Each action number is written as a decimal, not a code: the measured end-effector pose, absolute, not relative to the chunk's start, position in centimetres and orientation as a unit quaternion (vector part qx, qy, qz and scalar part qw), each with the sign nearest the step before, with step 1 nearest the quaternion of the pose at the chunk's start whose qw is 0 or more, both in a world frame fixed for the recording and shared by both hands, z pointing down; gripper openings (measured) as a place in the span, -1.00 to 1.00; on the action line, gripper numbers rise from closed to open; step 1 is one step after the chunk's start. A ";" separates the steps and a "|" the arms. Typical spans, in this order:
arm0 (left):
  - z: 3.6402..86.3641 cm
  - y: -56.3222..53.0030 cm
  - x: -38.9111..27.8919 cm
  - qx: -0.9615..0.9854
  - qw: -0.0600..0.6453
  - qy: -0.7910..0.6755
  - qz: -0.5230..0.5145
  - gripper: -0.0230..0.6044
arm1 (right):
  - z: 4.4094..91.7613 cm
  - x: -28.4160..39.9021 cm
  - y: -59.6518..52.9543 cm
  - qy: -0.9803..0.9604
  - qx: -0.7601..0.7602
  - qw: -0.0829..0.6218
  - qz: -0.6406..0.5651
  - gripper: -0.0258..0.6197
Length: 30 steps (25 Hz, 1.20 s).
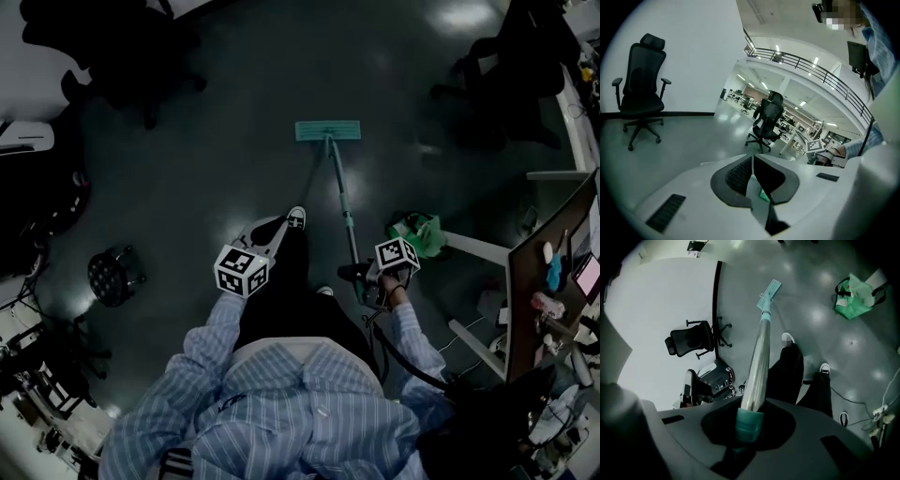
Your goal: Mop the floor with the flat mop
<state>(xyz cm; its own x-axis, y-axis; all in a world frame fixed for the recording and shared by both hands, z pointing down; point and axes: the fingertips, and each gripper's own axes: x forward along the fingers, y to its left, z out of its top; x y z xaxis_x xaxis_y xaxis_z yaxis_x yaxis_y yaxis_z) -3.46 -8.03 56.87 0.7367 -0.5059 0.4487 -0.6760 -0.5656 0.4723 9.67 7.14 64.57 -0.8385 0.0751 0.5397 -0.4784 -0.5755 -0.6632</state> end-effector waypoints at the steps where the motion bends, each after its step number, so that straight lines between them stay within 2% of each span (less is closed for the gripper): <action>1: 57.0 -9.2 -3.8 0.872 0.324 -0.341 0.131 -0.88 | 64.5 9.5 5.2 -0.432 0.232 0.160 0.857 -0.80; 18: 60.4 -15.0 -12.3 0.814 0.384 -0.419 0.120 -0.88 | 67.8 8.8 -24.1 -0.439 0.260 0.153 0.846 -0.80; 22: 61.3 -15.2 -13.4 0.805 0.392 -0.426 0.127 -0.88 | 68.7 8.9 -31.1 -0.443 0.270 0.143 0.843 -0.80; 30: 62.6 -15.8 -14.2 0.786 0.417 -0.441 0.117 -0.88 | 70.8 9.9 -40.3 -0.444 0.310 0.168 0.824 -0.80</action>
<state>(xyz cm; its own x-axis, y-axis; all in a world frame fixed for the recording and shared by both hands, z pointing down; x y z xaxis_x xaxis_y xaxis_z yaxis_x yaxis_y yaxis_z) -14.16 -15.81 62.60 0.5837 -0.5957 0.5518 -0.7909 -0.2632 0.5524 9.92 -40.31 70.82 -0.7511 0.0024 0.6602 -0.5526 -0.5495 -0.6266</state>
